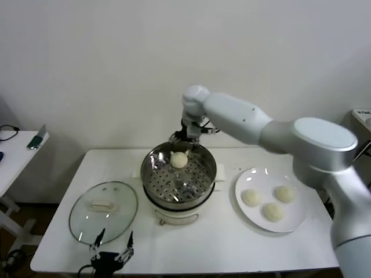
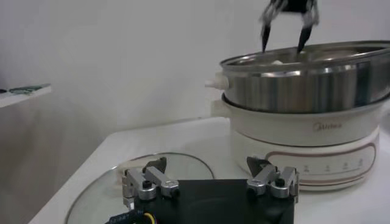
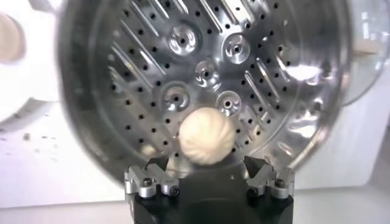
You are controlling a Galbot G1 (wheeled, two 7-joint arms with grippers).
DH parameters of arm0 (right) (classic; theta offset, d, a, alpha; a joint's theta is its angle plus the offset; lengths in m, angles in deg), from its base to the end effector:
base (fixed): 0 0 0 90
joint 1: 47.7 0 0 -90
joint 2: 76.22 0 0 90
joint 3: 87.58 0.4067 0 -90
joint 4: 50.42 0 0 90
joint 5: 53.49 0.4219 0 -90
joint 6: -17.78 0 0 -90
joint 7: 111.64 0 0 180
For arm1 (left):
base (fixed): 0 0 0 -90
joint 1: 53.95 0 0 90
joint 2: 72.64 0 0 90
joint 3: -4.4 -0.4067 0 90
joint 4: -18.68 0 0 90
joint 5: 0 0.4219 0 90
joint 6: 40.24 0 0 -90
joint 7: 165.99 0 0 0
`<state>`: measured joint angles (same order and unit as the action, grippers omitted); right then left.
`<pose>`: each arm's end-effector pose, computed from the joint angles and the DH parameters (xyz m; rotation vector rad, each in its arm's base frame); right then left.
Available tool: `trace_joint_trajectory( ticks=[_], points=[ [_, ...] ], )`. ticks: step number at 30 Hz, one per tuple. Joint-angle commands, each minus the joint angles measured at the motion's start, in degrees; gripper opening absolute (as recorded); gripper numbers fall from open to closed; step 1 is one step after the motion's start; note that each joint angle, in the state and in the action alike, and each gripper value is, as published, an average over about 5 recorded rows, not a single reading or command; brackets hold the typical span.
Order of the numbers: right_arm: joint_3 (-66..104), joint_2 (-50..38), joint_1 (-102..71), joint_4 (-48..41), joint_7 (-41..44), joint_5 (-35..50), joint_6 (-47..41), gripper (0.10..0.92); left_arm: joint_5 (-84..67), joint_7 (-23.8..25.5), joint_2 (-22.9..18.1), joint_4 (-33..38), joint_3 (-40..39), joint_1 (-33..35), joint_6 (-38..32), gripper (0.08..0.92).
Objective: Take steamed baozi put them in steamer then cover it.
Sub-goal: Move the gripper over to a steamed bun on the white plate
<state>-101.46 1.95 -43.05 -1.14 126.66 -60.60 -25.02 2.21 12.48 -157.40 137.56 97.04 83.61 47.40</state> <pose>0.7349 0.1640 -0.0172 -1.9717 0.2984 -2.2759 0.1010 0.0355 -0.4077 -0.0044 -2.8542 -0.2044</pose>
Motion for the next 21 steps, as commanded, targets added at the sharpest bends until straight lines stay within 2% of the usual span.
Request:
trace_joint_trajectory(
  ticks=[1,3,5,13,16,21],
  points=[
    [-17.5,-10.1,15.6,6.7,5.2,32.9,-10.7,0.823,0.4,0.0,-0.1,0.0,0.0,0.1,0.1,0.823],
    [-25.3,-15.3,19.1,10.2,6.0,40.4,-19.7,0.823,0.3,0.1,-0.3,0.1,0.1,0.0,0.1,0.823],
    [-30.7,-20.2,20.8,13.8,5.4,43.0,-28.2,0.823,0.2,0.1,-0.5,0.2,0.2,-0.1,0.2,0.823],
    [-41.1,-34.1,22.7,29.4,-5.7,41.8,-54.6,0.823,0.2,0.2,-1.2,0.3,0.0,-0.4,0.2,0.823],
    [-42.8,-37.2,22.2,35.5,-9.9,43.1,-61.6,0.823,0.3,0.2,-1.4,0.2,-0.2,-0.6,0.2,0.823],
    [-41.3,-40.2,17.4,40.3,-14.3,45.1,-67.2,0.823,0.2,0.3,-1.5,0.1,-0.2,-0.8,0.1,0.823]
  ],
)
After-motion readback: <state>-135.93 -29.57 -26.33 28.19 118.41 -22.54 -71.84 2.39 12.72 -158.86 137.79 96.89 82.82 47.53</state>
